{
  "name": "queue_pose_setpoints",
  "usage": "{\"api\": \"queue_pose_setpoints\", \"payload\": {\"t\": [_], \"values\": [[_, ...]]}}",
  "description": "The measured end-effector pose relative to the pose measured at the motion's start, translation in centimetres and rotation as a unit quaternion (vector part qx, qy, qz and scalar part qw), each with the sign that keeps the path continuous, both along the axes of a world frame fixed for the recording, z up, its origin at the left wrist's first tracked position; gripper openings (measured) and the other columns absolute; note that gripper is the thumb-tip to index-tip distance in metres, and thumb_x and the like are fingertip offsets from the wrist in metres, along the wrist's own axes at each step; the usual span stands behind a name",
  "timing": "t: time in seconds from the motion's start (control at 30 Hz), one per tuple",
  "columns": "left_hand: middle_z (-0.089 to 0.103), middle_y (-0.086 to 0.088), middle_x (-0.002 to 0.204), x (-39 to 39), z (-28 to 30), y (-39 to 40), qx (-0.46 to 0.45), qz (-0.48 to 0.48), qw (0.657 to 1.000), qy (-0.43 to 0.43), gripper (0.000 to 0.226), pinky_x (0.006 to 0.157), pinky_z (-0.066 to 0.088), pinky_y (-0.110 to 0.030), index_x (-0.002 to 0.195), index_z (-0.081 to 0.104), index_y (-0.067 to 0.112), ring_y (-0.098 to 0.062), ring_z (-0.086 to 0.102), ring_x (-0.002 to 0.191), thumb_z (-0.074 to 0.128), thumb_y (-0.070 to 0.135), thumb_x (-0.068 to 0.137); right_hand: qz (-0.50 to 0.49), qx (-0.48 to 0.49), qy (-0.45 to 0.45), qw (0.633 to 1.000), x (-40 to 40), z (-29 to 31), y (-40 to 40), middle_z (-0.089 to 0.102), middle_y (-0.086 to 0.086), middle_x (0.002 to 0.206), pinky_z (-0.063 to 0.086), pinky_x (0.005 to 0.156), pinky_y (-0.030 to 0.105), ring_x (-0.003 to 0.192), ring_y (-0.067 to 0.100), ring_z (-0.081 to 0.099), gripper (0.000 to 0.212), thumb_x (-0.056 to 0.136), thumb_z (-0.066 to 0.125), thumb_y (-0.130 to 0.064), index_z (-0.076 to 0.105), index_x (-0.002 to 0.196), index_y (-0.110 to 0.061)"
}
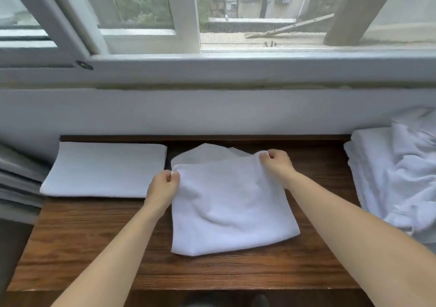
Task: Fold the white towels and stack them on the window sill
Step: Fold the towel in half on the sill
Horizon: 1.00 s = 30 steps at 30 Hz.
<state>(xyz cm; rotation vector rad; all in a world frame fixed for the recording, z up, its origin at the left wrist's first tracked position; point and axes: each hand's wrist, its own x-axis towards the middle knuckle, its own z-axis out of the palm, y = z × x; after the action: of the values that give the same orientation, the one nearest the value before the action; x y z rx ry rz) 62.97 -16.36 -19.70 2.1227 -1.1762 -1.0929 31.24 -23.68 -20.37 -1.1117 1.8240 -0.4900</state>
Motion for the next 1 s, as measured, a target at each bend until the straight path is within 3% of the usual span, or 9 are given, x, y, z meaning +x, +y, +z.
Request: {"api": "queue_pose_setpoints", "payload": {"t": [0.17, 0.23, 0.27, 0.3, 0.47, 0.63, 0.77, 0.87, 1.0], "values": [[0.039, -0.003, 0.065, 0.5, -1.8, -1.4, 0.0, 0.012, 1.0, 0.019, 0.038, 0.053, 0.025, -0.03, 0.071, 0.043, 0.011, -0.015, 0.036, 0.058, 0.049, 0.028, 0.104, 0.037, 0.029, 0.047, 0.998, 1.8, -0.7, -1.8, 0.041, 0.006, 0.069, 0.031, 0.06, 0.033, 0.064, 0.022, 0.041, 0.032, 0.093, 0.055, -0.031, 0.048, 0.071, -0.009], [0.042, -0.004, 0.063, 0.6, -2.5, -1.9, 0.0, 0.016, 0.999, 0.037, 0.041, 0.054, 0.029, -0.031, 0.068, 0.046, 0.011, -0.016, 0.04, 0.058, 0.051, 0.03, 0.104, 0.015, 0.067, 0.019, 0.997, 1.8, -0.7, -2.1, 0.061, 0.016, 0.077, 0.049, 0.068, 0.033, 0.073, 0.027, 0.063, 0.036, 0.094, 0.058, -0.034, 0.065, 0.09, 0.002], [0.049, -0.008, 0.066, 0.6, -2.7, -2.1, 0.004, 0.024, 0.998, 0.057, 0.04, 0.059, 0.036, -0.032, 0.071, 0.052, 0.009, -0.019, 0.047, 0.062, 0.051, 0.033, 0.104, 0.0, 0.085, -0.002, 0.996, 1.6, -0.4, -2.2, 0.07, 0.02, 0.09, 0.055, 0.074, 0.035, 0.1, 0.034, 0.071, 0.034, 0.096, 0.061, -0.032, 0.071, 0.103, 0.0], [0.056, -0.013, 0.073, 0.6, -2.9, -2.4, 0.006, 0.036, 0.996, 0.083, 0.039, 0.064, 0.041, -0.033, 0.079, 0.059, 0.006, -0.023, 0.054, 0.069, 0.052, 0.035, 0.103, -0.006, 0.101, -0.025, 0.995, 1.3, 0.0, -2.3, 0.074, 0.016, 0.1, 0.057, 0.076, 0.036, 0.092, 0.026, 0.071, 0.028, 0.098, 0.064, -0.029, 0.073, 0.109, -0.005], [0.044, 0.007, 0.06, 0.2, -2.2, -1.9, -0.052, 0.026, 0.989, 0.132, 0.041, 0.059, 0.033, -0.03, 0.064, 0.051, 0.021, -0.01, 0.043, 0.061, 0.056, 0.029, 0.104, -0.026, 0.141, -0.099, 0.985, -0.7, 0.6, -2.0, 0.074, 0.003, 0.117, 0.049, 0.105, 0.048, 0.113, 0.026, 0.066, 0.023, 0.096, 0.072, -0.03, 0.074, 0.116, -0.02], [0.039, 0.012, 0.058, 0.6, -0.8, -0.5, -0.11, -0.061, 0.977, 0.172, 0.05, 0.055, 0.031, -0.014, 0.057, 0.051, 0.032, -0.004, 0.037, 0.057, 0.057, 0.016, 0.104, -0.078, 0.131, -0.146, 0.977, -0.7, 1.4, -0.4, 0.076, 0.002, 0.111, 0.051, 0.071, 0.03, 0.102, 0.018, 0.07, 0.015, 0.1, 0.07, -0.024, 0.076, 0.109, -0.014], [0.06, -0.013, 0.077, 1.2, -0.9, -1.1, -0.047, -0.035, 0.963, 0.262, 0.029, 0.073, 0.048, -0.033, 0.077, 0.066, 0.01, -0.022, 0.058, 0.076, 0.062, 0.025, 0.102, -0.098, 0.128, -0.137, 0.977, 0.1, 1.0, 0.4, 0.077, 0.006, 0.108, 0.057, 0.068, 0.033, 0.096, 0.023, 0.074, 0.012, 0.099, 0.071, -0.023, 0.075, 0.107, -0.015], [0.068, -0.016, 0.089, 1.2, -0.3, -1.8, -0.048, 0.019, 0.962, 0.269, 0.027, 0.081, 0.051, -0.048, 0.08, 0.074, 0.014, -0.035, 0.062, 0.087, 0.062, 0.021, 0.102, -0.114, 0.056, -0.123, 0.984, 0.1, 1.6, 0.6, 0.079, 0.009, 0.104, 0.063, 0.073, 0.041, 0.093, 0.026, 0.076, 0.011, 0.099, 0.072, -0.024, 0.077, 0.101, -0.015], [0.071, -0.008, 0.092, 0.0, 2.5, -0.9, -0.186, -0.133, 0.966, 0.12, 0.025, 0.088, 0.055, -0.047, 0.086, 0.072, 0.004, -0.025, 0.068, 0.093, 0.061, 0.018, 0.103, -0.096, -0.155, -0.107, 0.977, -0.1, 3.8, 1.2, 0.075, 0.012, 0.082, 0.054, 0.074, 0.038, 0.081, 0.017, 0.068, 0.022, 0.101, 0.068, -0.02, 0.079, 0.091, -0.005]]}}
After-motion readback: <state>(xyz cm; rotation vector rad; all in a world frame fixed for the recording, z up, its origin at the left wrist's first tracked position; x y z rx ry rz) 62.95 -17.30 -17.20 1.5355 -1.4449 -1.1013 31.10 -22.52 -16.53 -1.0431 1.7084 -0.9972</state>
